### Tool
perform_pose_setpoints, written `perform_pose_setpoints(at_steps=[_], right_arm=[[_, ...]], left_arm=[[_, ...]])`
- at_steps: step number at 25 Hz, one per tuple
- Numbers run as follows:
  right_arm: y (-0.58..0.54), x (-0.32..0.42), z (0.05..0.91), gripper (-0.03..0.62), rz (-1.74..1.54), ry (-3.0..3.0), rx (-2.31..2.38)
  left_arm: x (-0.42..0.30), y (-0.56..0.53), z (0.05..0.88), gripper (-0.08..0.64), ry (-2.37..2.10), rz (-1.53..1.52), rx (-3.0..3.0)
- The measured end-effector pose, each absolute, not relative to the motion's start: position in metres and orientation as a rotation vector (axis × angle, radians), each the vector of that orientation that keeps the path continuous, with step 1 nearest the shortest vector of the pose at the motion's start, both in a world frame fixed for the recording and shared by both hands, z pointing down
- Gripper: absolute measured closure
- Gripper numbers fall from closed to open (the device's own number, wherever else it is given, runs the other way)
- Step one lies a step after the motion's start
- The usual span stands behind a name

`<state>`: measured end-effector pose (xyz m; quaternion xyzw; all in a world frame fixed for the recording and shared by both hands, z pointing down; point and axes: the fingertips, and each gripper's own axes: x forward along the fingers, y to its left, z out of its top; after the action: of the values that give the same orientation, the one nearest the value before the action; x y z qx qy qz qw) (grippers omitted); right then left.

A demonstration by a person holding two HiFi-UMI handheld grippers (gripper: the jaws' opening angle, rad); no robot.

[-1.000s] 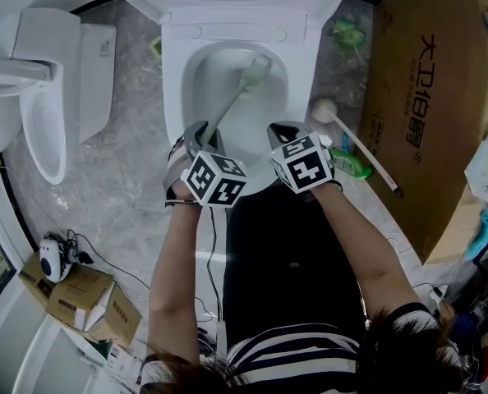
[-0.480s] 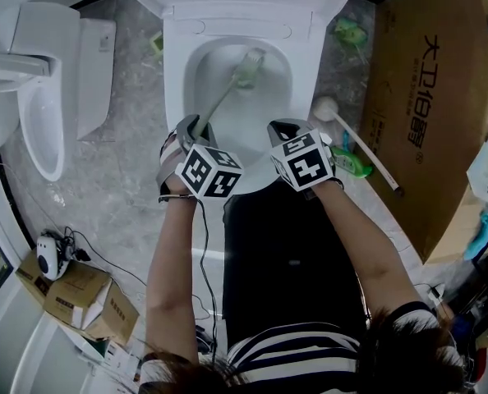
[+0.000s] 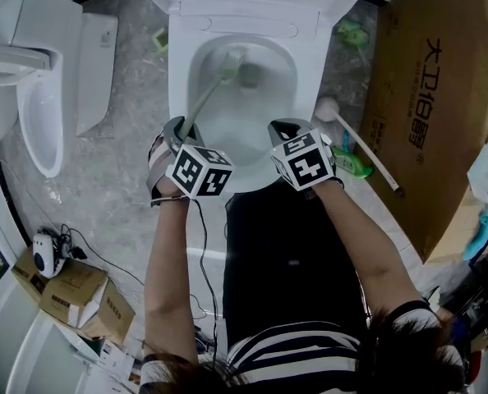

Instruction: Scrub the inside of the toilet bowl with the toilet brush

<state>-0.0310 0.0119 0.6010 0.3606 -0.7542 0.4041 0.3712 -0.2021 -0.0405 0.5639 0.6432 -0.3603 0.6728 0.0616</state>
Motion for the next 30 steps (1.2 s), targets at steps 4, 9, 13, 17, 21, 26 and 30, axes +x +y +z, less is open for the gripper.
perform_pose_setpoints(at_steps=[4, 9, 13, 17, 21, 26, 30], right_arm=[[0.011, -0.033, 0.597, 0.595, 1.031, -1.935, 0.927], [0.013, -0.037, 0.593, 0.595, 1.015, -1.942, 0.919], [0.016, -0.040, 0.591, 0.595, 1.015, -1.937, 0.915], [0.021, -0.045, 0.590, 0.595, 1.015, -1.939, 0.902], [0.024, -0.050, 0.585, 0.595, 1.012, -1.945, 0.892], [0.027, -0.049, 0.579, 0.595, 1.010, -1.952, 0.890], [0.029, -0.044, 0.576, 0.595, 1.016, -1.950, 0.897]], left_arm=[[-0.213, -0.034, 0.561, 0.560, -1.077, 2.053, 1.883], [-0.225, -0.022, 0.560, 0.560, -1.053, 2.062, 1.831], [-0.232, -0.005, 0.561, 0.560, -1.009, 2.067, 1.789], [-0.236, 0.017, 0.564, 0.560, -0.945, 2.070, 1.747], [-0.242, 0.035, 0.564, 0.560, -0.910, 2.083, 1.708], [-0.244, 0.060, 0.561, 0.560, -0.862, 2.070, 1.667], [-0.242, 0.078, 0.561, 0.560, -0.823, 2.064, 1.656]])
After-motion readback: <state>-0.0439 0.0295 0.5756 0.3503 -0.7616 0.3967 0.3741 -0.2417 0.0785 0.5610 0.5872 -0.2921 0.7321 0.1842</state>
